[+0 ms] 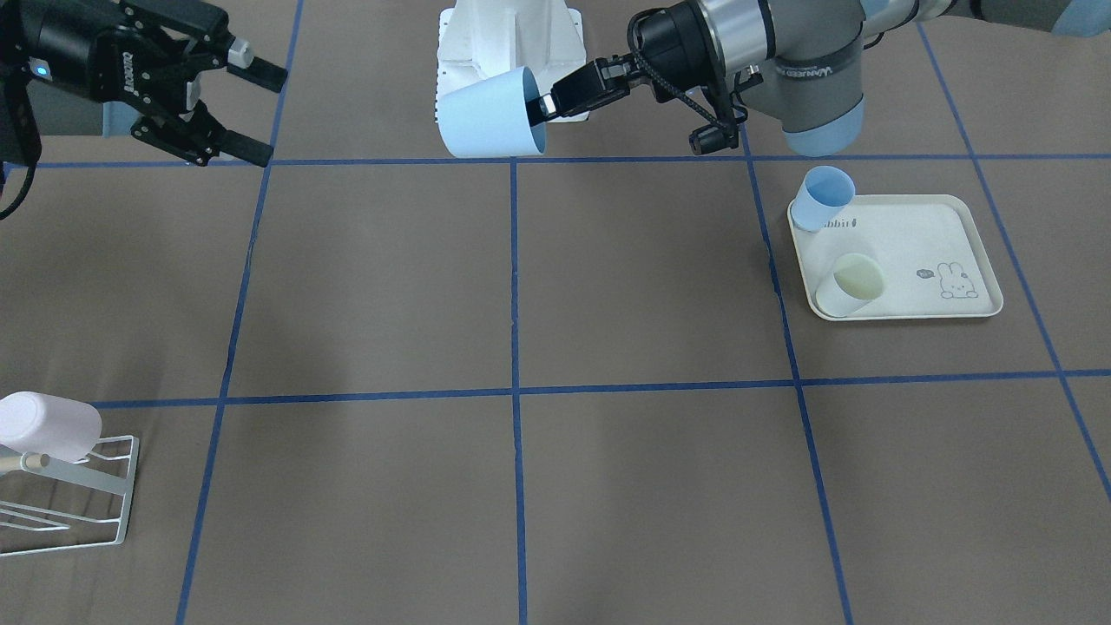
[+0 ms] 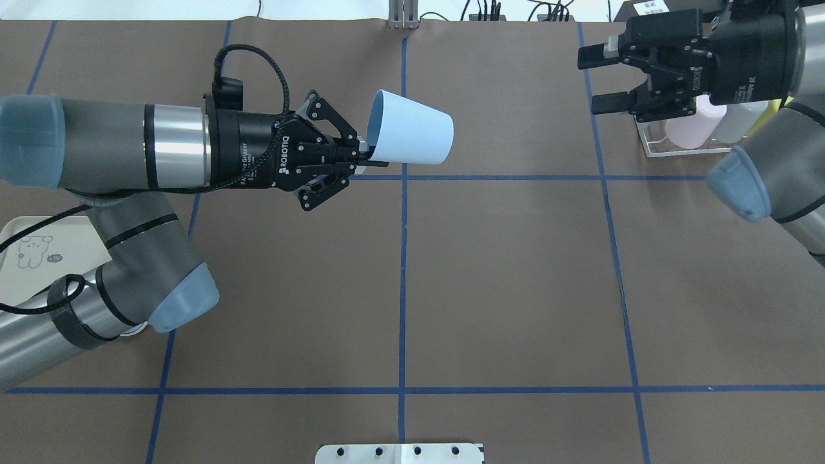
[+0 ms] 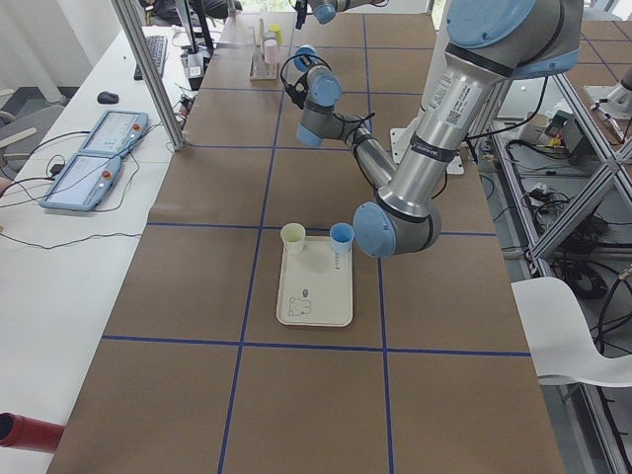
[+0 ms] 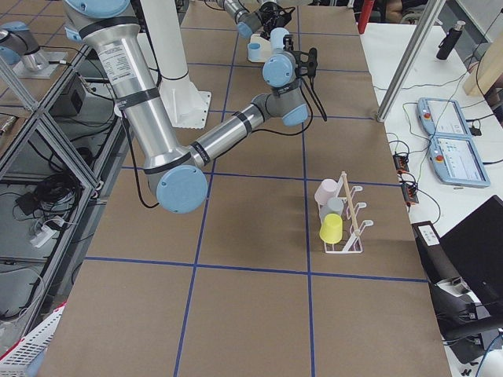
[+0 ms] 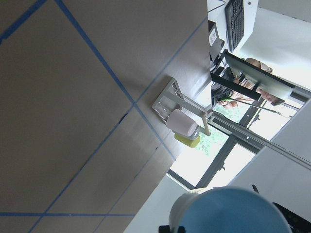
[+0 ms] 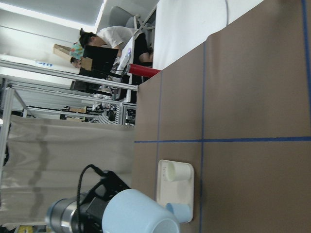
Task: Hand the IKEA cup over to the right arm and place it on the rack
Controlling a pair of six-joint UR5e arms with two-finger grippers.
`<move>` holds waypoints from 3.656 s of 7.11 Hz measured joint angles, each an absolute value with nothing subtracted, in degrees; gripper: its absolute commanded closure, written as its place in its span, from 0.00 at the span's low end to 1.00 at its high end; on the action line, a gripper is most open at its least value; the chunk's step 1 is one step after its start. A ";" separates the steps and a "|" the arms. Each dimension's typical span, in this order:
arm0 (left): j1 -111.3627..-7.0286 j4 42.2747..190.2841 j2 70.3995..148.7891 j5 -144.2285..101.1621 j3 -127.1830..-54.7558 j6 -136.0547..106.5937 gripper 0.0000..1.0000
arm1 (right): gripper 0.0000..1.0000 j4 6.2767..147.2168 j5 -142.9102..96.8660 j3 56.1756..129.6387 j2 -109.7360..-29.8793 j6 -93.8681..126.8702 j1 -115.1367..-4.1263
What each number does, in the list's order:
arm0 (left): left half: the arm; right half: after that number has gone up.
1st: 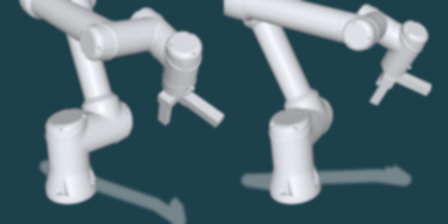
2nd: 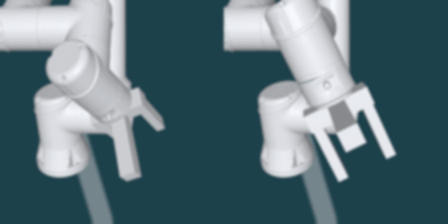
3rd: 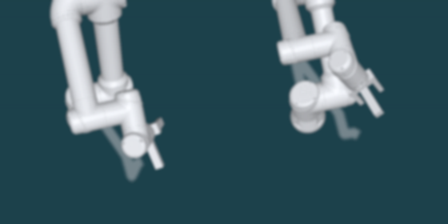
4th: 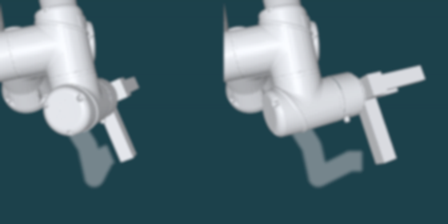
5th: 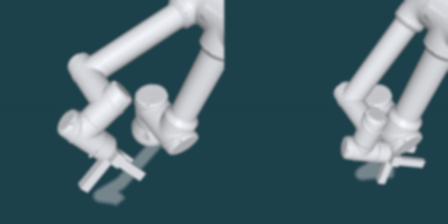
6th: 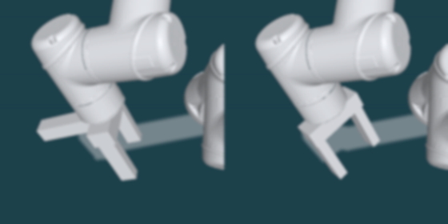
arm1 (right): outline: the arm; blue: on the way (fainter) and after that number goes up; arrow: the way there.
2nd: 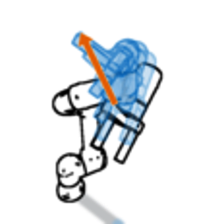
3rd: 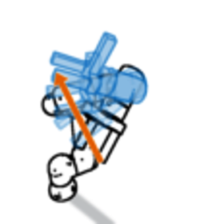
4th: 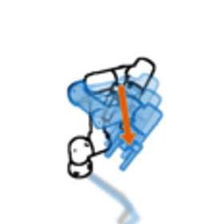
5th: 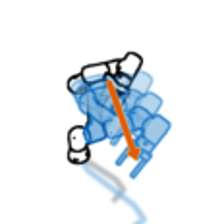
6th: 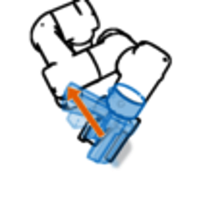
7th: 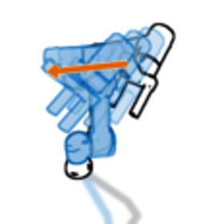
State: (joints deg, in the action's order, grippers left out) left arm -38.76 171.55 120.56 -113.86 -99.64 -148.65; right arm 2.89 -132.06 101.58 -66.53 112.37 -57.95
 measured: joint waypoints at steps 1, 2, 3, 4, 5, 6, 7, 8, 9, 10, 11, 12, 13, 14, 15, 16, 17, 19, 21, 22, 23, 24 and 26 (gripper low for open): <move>-38.61 176.13 120.53 -113.71 -99.51 -152.68 1.00 | 0.02 -2.20 -127.45 101.52 -65.83 114.91 -54.89; -38.57 180.11 120.43 -113.64 -99.63 -156.41 1.00 | 0.02 -5.68 -123.71 101.53 -65.41 116.24 -52.11; -38.57 183.65 120.25 -113.09 -99.86 -159.57 1.00 | 0.02 -7.12 -121.63 101.71 -64.96 116.79 -50.19; -38.57 186.27 120.06 -111.74 -100.05 -161.81 1.00 | 0.02 -8.09 -119.62 101.98 -64.68 117.05 -48.40; -38.56 187.76 120.00 -110.37 -100.27 -163.04 1.00 | 0.02 -9.31 -116.76 102.17 -64.52 117.18 -46.16; -38.53 188.32 120.15 -109.50 -100.36 -163.52 1.00 | 0.03 -10.21 -113.99 102.31 -64.24 117.22 -44.04; -38.44 188.42 120.38 -108.83 -100.25 -163.65 1.00 | 0.03 -10.56 -112.37 102.39 -63.65 117.26 -42.85; -38.38 188.34 120.51 -108.49 -100.07 -163.64 1.00 | 0.03 -10.67 -111.28 102.42 -63.07 117.37 -42.27; -38.31 188.19 120.55 -108.32 -99.81 -163.50 1.00 | 0.03 -10.66 -110.46 102.41 -62.75 117.53 -41.75; -38.27 188.07 120.58 -108.24 -99.52 -163.31 1.00 | 0.04 -10.58 -109.79 102.41 -62.59 117.60 -41.15; -38.22 187.96 120.61 -108.19 -99.36 -163.15 1.00 | 0.04 -10.46 -109.23 102.34 -62.53 117.61 -40.62; -38.18 187.82 120.62 -108.14 -99.23 -162.98 1.00 | 0.05 -10.31 -108.76 102.15 -62.45 117.60 -40.25; -38.16 187.77 120.61 -108.12 -99.01 -162.83 1.00 | 0.05 -10.19 -108.01 101.83 -62.35 117.62 -39.74; -38.15 187.72 120.60 -108.11 -98.77 -162.74 1.00 | 0.05 -9.78 -106.86 101.61 -62.23 117.62 -39.10; -38.08 187.60 120.60 -108.11 -98.59 -162.63 1.00 | 0.05 -9.05 -105.78 101.49 -62.05 117.58 -38.67; -37.94 187.48 120.62 -108.12 -98.43 -162.07 1.00 | 0.05 -8.58 -105.25 101.33 -61.91 117.57 -38.50; -37.69 187.42 120.59 -108.16 -98.31 -161.15 1.00 | 0.05 -8.30 -105.02 100.97 -61.84 117.52 -38.45; -37.34 187.39 120.57 -108.19 -98.29 -160.41 1.00 | 0.05 -8.05 -104.43 100.19 -61.61 117.38 -38.41; -37.28 187.32 120.57 -108.13 -98.27 -160.26 1.00 | 0.05 -8.01 -104.19 99.80 -61.25 117.44 -38.31; -37.27 187.32 120.48 -108.12 -98.23 -160.19 1.00 | 0.06 -8.00 -104.16 99.93 -61.21 117.63 -38.28; -37.24 187.36 120.29 -108.13 -98.20 -159.65 1.00 | 0.08 -7.97 -104.15 100.13 -61.18 117.77 -38.25; -37.18 187.37 120.06 -108.17 -98.19 -158.71 1.00 | 0.10 -7.94 -104.17 100.14 -61.19 117.73 -38.24; -37.11 187.38 119.86 -108.19 -98.26 -157.73 1.00 | 0.10 -7.89 -104.17 99.92 -61.21 117.58 -38.14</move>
